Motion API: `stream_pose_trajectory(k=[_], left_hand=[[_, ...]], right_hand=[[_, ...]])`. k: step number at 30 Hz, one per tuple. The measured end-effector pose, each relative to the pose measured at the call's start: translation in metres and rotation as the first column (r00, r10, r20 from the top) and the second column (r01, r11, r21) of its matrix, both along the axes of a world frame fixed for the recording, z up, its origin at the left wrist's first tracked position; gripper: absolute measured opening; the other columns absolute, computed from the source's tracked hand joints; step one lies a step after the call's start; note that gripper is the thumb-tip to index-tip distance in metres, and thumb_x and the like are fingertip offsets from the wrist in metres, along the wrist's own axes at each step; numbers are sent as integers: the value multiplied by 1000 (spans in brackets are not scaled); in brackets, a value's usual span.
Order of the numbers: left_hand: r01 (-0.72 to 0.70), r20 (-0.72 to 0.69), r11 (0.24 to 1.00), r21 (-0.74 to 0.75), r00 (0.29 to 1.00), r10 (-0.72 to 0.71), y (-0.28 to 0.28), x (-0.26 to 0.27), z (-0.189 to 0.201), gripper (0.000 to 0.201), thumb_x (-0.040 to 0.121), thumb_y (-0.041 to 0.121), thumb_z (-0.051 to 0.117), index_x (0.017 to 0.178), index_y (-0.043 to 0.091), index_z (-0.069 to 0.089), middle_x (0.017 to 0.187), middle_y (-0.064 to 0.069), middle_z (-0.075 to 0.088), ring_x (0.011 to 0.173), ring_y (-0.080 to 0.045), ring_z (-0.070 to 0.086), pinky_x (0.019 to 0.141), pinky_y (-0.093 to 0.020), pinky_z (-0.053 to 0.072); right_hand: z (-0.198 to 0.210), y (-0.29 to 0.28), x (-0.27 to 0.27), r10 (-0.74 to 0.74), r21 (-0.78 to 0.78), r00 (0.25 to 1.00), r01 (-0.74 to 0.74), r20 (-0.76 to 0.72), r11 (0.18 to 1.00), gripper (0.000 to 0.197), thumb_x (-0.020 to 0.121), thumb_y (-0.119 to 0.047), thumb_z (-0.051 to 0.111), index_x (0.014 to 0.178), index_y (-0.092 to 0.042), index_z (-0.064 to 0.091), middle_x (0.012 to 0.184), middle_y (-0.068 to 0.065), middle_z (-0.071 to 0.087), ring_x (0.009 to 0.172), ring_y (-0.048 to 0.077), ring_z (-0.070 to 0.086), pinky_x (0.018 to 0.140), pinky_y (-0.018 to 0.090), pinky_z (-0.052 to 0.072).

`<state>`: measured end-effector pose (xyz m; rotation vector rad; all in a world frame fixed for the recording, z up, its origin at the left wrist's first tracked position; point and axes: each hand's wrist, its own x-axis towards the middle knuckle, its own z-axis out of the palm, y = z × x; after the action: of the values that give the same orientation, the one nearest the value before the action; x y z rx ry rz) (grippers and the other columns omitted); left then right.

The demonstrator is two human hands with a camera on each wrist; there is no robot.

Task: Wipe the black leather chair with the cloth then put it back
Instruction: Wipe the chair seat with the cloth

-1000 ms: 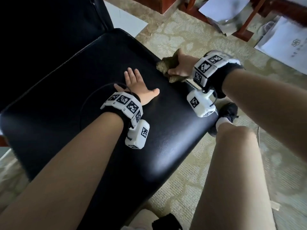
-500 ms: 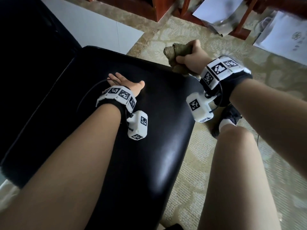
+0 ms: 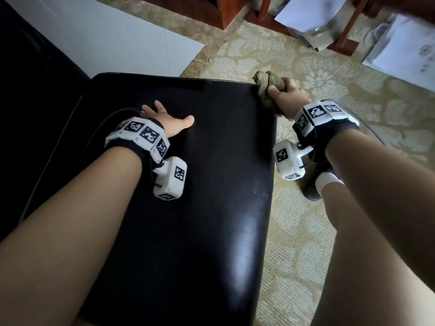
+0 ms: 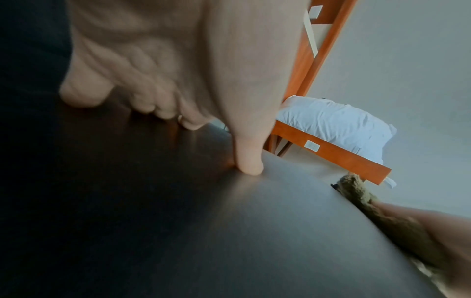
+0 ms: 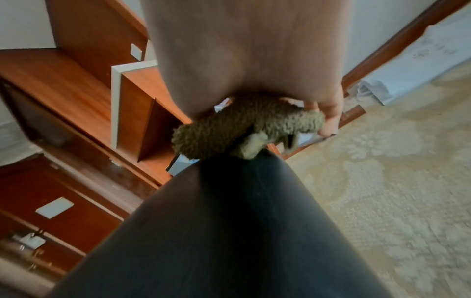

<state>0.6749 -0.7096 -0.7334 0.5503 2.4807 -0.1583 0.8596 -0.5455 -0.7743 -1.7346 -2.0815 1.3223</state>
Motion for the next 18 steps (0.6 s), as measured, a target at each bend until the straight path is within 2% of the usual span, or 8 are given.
stream_pose_trajectory(k=[2,4,6,8,11,14,18], left_hand=[[42,25,999,-22,999,-42,-5,-3,3,103,84,67,45,148,12,-13,154,-18,-16,143,-32,-10,116,-47,1],[57,31,998,-13,998,-57,-7,-3,4,103,84,65,47,148,13,-14,154,-17,-18,143,-31,-12,116,-47,1],[55,28,998,0,998,-55,-6,-1,2,103,84,64,48,148,13,-15,154,-16,-19,143,-30,-14,115,-48,0],[55,26,998,6,998,-55,-6,1,2,102,85,63,49,148,13,-15,154,-16,-19,143,-30,-14,115,-48,1],[87,12,996,3,996,-87,-7,-1,5,101,85,63,48,148,13,-14,155,-17,-17,144,-31,-10,115,-48,3],[96,-4,995,-12,995,-96,-9,-1,3,102,84,64,47,148,13,-14,154,-18,-16,143,-32,-10,116,-49,3],[90,-11,996,-14,996,-90,-6,-1,2,104,83,64,50,148,12,-13,154,-20,-15,143,-34,-9,116,-49,2]], right_hand=[[2,3,-2,29,71,992,-38,119,997,58,91,-56,41,140,-24,37,146,12,25,132,34,27,109,39,25],[5,5,-3,98,185,975,-136,199,973,66,86,-65,41,136,-21,43,147,10,22,133,34,20,111,44,22],[3,7,-3,205,233,956,-252,210,939,69,85,-65,44,137,-21,42,147,8,25,134,31,19,109,40,22],[0,10,-4,260,209,945,-301,199,931,69,87,-60,46,142,-21,35,144,8,33,133,30,27,106,37,26],[3,13,-9,268,221,944,-307,192,926,63,90,-52,48,140,-15,37,135,13,46,123,32,43,97,35,37],[10,11,-25,302,238,932,-345,199,908,56,92,-44,49,137,-12,39,132,15,48,120,32,46,93,34,38],[26,3,-54,435,258,870,-486,231,835,56,93,-40,50,141,-18,32,136,13,42,122,32,43,94,36,36]])
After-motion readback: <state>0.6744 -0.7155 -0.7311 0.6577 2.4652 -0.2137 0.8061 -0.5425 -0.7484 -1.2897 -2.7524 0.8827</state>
